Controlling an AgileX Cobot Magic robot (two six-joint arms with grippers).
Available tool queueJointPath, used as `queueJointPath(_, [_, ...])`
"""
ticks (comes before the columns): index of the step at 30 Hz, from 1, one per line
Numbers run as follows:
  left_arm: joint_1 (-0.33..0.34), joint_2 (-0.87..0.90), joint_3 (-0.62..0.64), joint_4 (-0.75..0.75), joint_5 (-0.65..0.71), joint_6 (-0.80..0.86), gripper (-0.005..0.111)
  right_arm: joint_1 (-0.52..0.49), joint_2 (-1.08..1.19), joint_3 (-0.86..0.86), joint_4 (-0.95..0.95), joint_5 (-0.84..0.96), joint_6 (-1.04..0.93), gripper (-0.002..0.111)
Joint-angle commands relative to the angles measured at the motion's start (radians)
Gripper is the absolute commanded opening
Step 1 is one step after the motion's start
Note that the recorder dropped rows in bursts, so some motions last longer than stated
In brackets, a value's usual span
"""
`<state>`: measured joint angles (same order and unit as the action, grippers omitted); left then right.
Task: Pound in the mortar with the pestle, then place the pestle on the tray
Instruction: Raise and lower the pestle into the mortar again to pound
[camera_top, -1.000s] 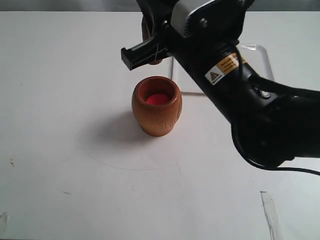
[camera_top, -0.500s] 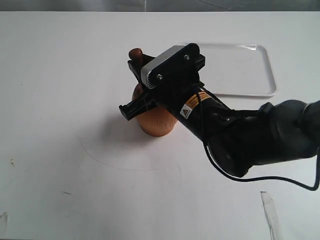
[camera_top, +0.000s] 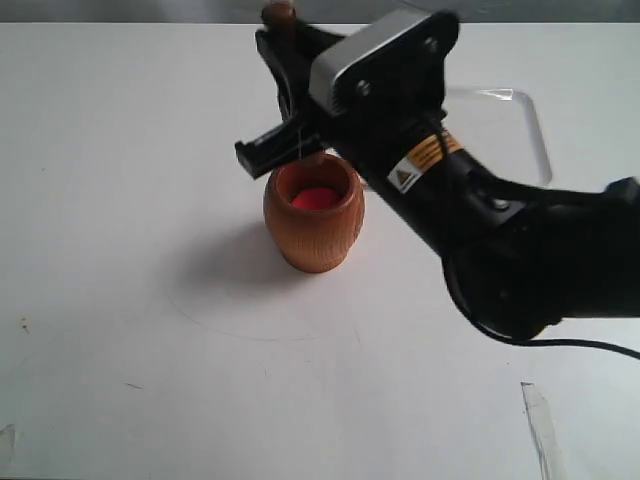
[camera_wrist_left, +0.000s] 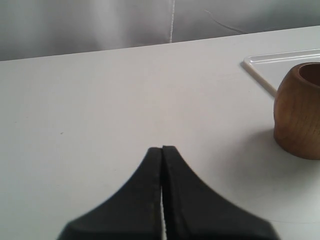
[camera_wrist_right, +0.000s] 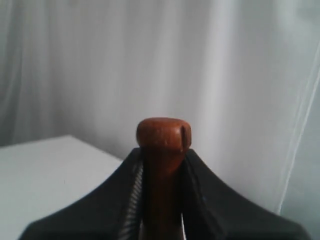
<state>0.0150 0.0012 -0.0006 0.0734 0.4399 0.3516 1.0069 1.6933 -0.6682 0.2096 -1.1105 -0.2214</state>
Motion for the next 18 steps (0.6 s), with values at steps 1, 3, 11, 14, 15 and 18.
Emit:
queueJointPath(1, [-0.008, -0.001, 0.001, -0.007, -0.003, -0.008, 0.000, -0.010, -0.133, 0.002, -0.032, -0.021, -0.014, 0.000])
queueJointPath(3, [-0.008, -0.001, 0.001, -0.007, -0.003, -0.008, 0.000, -0.010, -0.168, 0.002, -0.032, 0.007, -0.020, 0.000])
queueJointPath(11, [-0.008, -0.001, 0.001, -0.007, -0.003, -0.008, 0.000, -0.010, -0.071, 0.002, -0.042, 0.187, -0.052, 0.000])
queueJointPath(14, [-0.008, -0.001, 0.001, -0.007, -0.003, -0.008, 0.000, -0.010, 0.027, 0.002, -0.042, 0.189, -0.029, 0.000])
queueJointPath(15, [-0.008, -0.001, 0.001, -0.007, -0.003, -0.008, 0.000, -0.010, 0.062, 0.002, -0.042, 0.189, -0.023, 0.000])
queueJointPath(18, [-0.008, -0.001, 0.001, -0.007, -0.003, -0.008, 0.000, -0.010, 0.149, 0.002, -0.042, 0.189, -0.010, 0.000])
